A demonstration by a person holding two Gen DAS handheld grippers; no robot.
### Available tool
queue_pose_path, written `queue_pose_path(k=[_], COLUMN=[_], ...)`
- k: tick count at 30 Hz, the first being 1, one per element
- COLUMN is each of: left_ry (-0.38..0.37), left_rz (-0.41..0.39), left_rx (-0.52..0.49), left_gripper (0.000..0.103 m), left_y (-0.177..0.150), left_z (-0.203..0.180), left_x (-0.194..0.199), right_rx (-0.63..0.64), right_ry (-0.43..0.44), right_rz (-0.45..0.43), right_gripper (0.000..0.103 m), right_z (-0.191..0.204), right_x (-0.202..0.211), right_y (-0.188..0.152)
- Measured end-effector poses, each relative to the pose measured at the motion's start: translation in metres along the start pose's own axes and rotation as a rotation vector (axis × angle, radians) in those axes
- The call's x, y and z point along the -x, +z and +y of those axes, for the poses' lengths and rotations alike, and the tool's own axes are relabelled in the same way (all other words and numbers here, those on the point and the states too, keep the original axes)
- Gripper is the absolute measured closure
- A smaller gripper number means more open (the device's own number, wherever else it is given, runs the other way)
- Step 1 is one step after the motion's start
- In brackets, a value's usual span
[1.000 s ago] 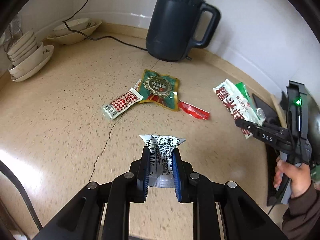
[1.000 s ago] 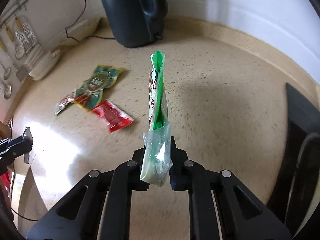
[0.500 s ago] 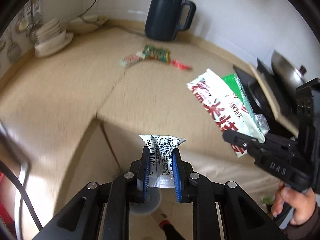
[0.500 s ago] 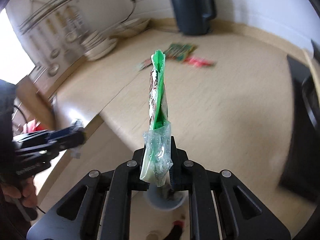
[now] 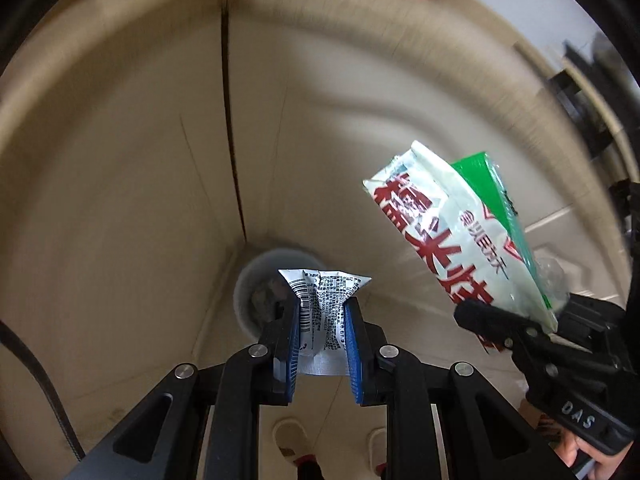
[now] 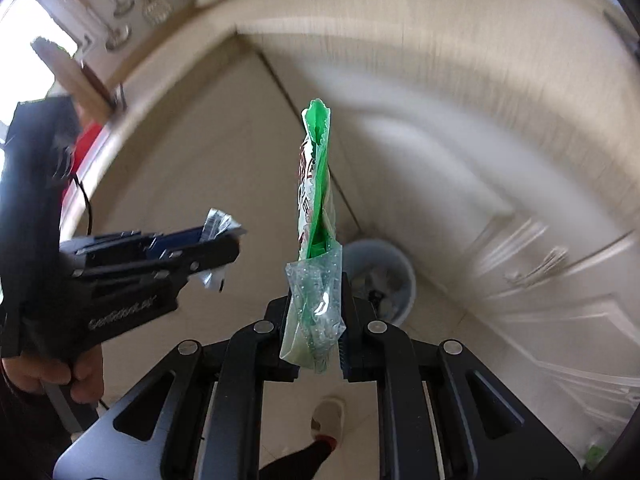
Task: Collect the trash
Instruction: 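Carry the green-checked bag and white sachet down over the blue bin and open both tools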
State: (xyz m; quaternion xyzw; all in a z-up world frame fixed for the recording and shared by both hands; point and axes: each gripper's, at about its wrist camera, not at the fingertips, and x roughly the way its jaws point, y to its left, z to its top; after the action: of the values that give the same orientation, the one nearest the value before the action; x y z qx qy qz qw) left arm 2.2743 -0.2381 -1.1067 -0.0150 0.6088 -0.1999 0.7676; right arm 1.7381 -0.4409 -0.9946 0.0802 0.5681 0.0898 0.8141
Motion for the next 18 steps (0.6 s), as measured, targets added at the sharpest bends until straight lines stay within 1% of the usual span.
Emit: queue_pose_path(k=[4, 6, 9, 10, 14, 16, 18], left_ry=[0.004, 0.025, 0.027, 0.038, 0.122, 0.144, 0.153], left_rz=[0.064, 0.080, 0.117, 0.132, 0.151, 0.152, 0.141], left_rx=[0.021, 0.002, 0.003, -0.001, -0.042, -0.039, -0.029], left_gripper=[0.086, 0.086, 0.084, 0.080, 0.074, 0.058, 0.057], left_y=[-0.012, -0.017, -0.020, -0.021, -0.020, -0.020, -0.021], left_z=[0.010, 0.014, 0.023, 0.026, 0.034, 0.040, 0.047], left_x=[-0.054, -0.079, -0.109, -0.120, -0.141, -0.142, -0.138], right_rx=[-0.018, -0.032, -0.057, -0.071, -0.086, -0.101, -0.114], right_ry=[0.011, 0.018, 0.020, 0.028, 0.014, 0.023, 0.030], right_rz=[0.064, 0.089, 0.125, 0.139, 0.162, 0.170, 0.171], right_gripper=[0.089, 0.089, 0.089, 0.089, 0.089, 0.089, 0.088], right_z=[-0.023, -0.035, -0.051, -0.057, -0.077, -0.083, -0.085], right_x=[-0.061, -0.090, -0.130, -0.143, -0.181, -0.197, -0.207], right_y=[-0.022, -0.029, -0.037, -0.039, -0.042, -0.040, -0.036])
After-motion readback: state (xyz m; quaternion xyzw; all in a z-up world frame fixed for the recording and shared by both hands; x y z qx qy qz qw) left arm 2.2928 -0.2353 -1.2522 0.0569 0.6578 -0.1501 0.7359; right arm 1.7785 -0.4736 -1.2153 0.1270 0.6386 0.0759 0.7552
